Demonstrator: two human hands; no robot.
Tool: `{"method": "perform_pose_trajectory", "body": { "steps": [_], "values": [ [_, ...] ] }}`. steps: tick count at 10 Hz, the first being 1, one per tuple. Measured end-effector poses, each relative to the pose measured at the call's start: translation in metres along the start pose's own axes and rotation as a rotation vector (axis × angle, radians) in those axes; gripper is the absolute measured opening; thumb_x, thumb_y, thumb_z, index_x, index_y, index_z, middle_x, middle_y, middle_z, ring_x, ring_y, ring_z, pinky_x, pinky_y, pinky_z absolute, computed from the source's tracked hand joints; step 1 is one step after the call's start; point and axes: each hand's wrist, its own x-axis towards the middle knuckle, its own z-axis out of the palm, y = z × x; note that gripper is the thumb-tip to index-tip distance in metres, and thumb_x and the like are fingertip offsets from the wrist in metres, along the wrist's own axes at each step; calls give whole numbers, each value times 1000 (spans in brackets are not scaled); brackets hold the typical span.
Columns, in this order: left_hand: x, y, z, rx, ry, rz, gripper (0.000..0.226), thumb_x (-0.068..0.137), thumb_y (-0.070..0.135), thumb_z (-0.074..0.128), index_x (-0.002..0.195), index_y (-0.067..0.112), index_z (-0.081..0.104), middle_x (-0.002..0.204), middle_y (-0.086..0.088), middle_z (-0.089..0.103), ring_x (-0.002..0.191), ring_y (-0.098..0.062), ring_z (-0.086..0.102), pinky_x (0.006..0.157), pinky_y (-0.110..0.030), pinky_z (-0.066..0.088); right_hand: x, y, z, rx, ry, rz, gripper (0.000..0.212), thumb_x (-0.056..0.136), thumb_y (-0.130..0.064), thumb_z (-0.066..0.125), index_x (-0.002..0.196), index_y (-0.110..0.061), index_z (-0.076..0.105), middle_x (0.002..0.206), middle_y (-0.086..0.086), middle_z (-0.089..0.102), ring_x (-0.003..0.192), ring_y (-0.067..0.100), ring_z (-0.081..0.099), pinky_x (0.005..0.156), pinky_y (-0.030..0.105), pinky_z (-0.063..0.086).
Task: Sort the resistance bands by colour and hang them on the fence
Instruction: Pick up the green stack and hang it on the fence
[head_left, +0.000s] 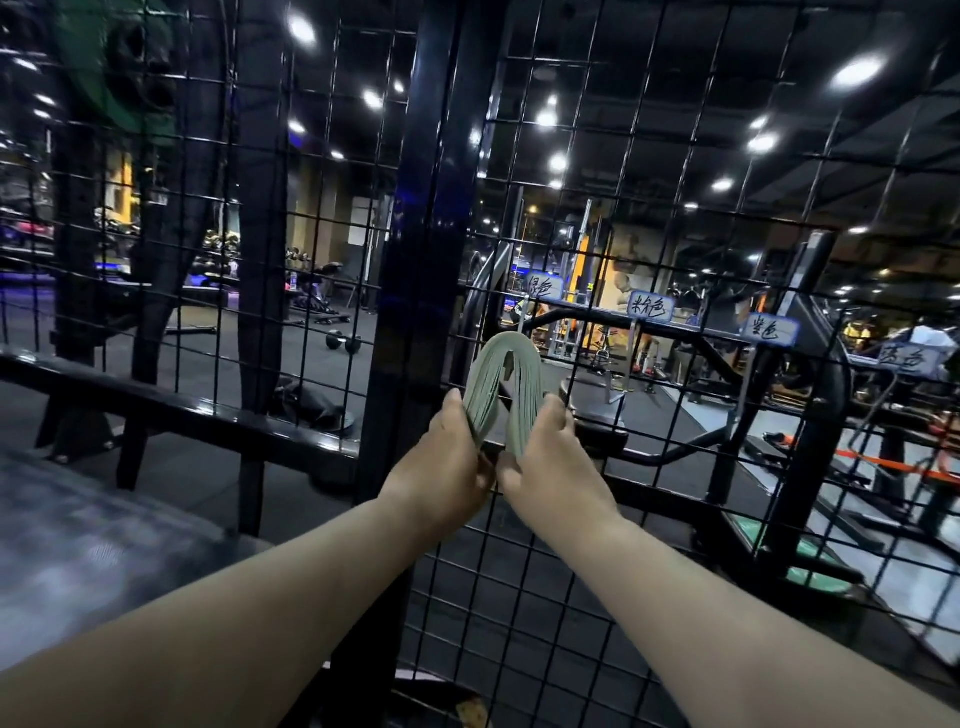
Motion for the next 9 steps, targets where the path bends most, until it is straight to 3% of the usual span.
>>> {"method": "perform_pose_trajectory", "body": {
  "steps": [1, 2, 3, 4, 6, 8, 9],
  "values": [
    [-5, -6, 5, -67, 52, -73, 30, 90, 23, 57, 114, 20, 40, 101, 0, 59, 83, -17, 61, 70, -40, 54, -7, 4, 5, -277, 35, -33, 27, 88, -13, 46, 113, -3, 41, 82, -2, 43, 69, 16, 45, 66, 27, 36],
    [-8, -8, 10, -50, 79, -121, 20, 93, 24, 57, 106, 18, 43, 90, 1, 59, 74, -16, 60, 59, -34, 50, -1, 11, 22, 48, 227, 4, 37, 98, -37, 50, 116, -6, 38, 82, -3, 44, 71, 15, 49, 60, 26, 38],
    [-12, -6, 14, -31, 117, -121, 19, 92, 22, 57, 103, 18, 43, 90, 0, 58, 74, -19, 60, 59, -37, 50, -5, 11, 25, -101, 200, -11, 31, 101, -37, 48, 105, -8, 39, 81, 0, 52, 71, 23, 63, 48, 24, 37],
    [-12, -6, 19, -8, 145, -110, 18, 93, 22, 56, 101, 18, 40, 92, -1, 55, 74, -18, 56, 54, -32, 39, -5, 11, 25, -160, 219, 11, 27, 102, -35, 46, 99, -10, 36, 76, -1, 51, 63, 22, 57, 41, 22, 31],
    [-19, -7, 25, -7, 163, -154, 26, 93, 31, 60, 104, 18, 39, 91, 2, 52, 72, -15, 56, 55, -33, 41, -8, 12, 24, -142, 204, 30, 31, 101, -39, 45, 104, -9, 39, 81, 3, 61, 72, 26, 67, 46, 28, 41],
    [-21, -3, 22, -3, 222, -166, 24, 95, 33, 57, 102, 17, 39, 90, 0, 55, 70, -15, 56, 51, -31, 36, -9, 15, 27, -181, 218, 21, 25, 102, -33, 45, 96, -12, 34, 75, -1, 50, 77, 27, 68, 47, 27, 40],
    [-21, -2, 20, 21, 184, -196, 29, 94, 37, 58, 103, 19, 38, 93, 1, 56, 73, -19, 58, 56, -34, 40, -11, 11, 28, -177, 192, 51, 28, 102, -35, 45, 105, -9, 39, 78, -1, 48, 83, 28, 68, 48, 28, 37]
  ]
}}
